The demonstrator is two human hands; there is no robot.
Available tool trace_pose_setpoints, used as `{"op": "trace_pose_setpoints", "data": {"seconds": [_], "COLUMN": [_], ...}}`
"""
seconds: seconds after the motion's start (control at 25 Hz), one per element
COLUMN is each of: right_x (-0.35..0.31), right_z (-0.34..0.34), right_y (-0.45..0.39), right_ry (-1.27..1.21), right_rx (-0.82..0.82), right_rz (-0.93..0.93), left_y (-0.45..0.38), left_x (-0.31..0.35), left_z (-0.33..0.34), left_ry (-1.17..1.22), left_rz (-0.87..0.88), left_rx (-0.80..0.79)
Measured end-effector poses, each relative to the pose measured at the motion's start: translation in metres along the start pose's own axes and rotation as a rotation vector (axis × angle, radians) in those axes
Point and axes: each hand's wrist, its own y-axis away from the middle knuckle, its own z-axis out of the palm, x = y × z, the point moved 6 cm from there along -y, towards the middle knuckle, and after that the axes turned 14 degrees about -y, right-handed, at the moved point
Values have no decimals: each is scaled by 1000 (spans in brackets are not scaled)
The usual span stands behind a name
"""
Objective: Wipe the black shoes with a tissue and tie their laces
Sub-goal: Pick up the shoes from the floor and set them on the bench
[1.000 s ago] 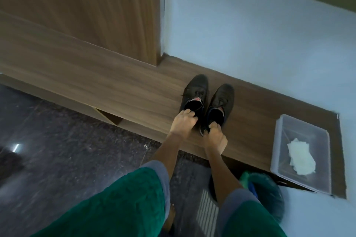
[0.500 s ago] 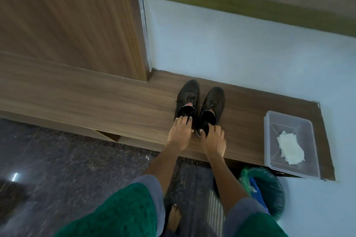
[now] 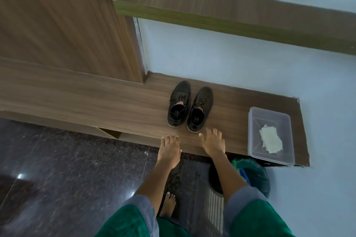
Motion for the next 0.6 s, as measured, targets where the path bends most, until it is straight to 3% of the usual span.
{"op": "trace_pose_setpoints", "data": {"seconds": [0.32, 0.6], "right_x": [12, -17], "right_z": [-1, -6], "right_y": [-21, -25], "right_ry": [93, 86], "right_rx": [-41, -54], "right_rz": [1, -94], "left_y": [-39, -37], "left_x": [9, -10], "left_z": [-12, -17], "left_ry": [70, 52], "left_rz": [-53, -123], "left_rx": [18, -5]}}
